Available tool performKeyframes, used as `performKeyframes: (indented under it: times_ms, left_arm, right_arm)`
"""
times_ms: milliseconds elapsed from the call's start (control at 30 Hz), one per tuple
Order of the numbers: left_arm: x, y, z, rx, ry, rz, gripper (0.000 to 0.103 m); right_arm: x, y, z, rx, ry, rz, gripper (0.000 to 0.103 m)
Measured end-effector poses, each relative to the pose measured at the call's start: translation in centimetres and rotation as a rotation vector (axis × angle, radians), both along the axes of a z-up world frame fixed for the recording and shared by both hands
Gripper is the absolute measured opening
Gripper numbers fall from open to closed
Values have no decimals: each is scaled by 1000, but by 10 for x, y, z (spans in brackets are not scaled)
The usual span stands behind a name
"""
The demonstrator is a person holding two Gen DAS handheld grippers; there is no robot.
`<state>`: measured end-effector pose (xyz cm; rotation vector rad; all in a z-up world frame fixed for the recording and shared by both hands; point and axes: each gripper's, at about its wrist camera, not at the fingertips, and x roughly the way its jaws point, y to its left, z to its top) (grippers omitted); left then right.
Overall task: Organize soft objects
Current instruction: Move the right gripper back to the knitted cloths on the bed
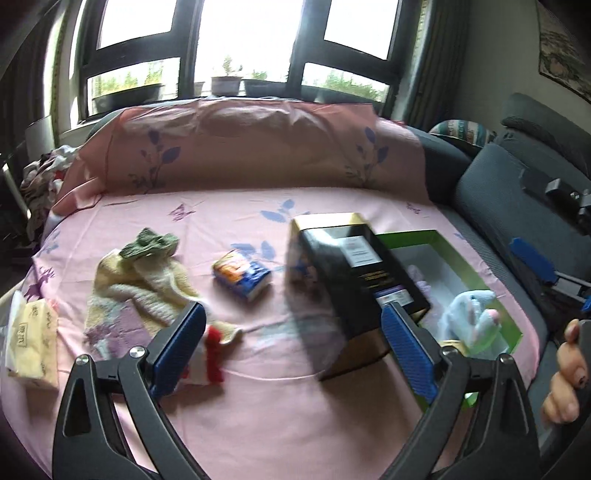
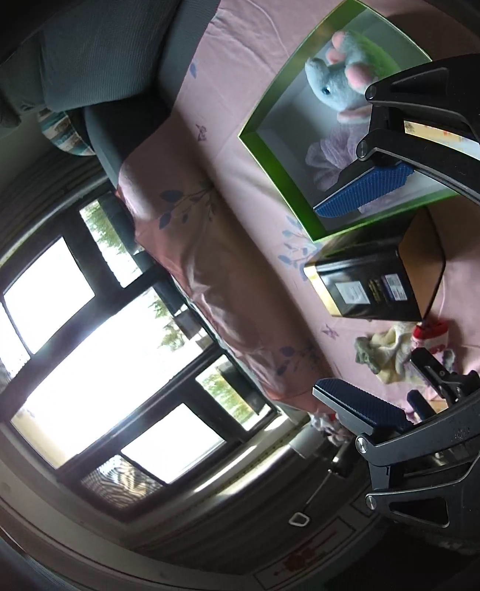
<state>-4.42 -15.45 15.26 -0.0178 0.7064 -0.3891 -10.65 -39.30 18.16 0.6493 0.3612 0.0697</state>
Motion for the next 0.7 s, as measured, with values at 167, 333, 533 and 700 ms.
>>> performKeyframes:
  times_ms: [167, 333, 533, 700]
  left_arm:
    - [13, 72, -16, -14, 66, 157, 96]
    - [22, 138, -37, -29, 95, 317, 96]
    - [37, 191, -73, -100, 209, 418, 96]
    - [49, 203, -97, -158, 308, 354, 96]
  right_arm:
    - [23, 57, 5, -62, 12, 139, 90]
    - [51, 110, -2, -72, 62, 289, 90]
    - [82, 172, -31, -146, 211, 386, 90]
    - [107, 203, -62, -134, 396, 417, 90]
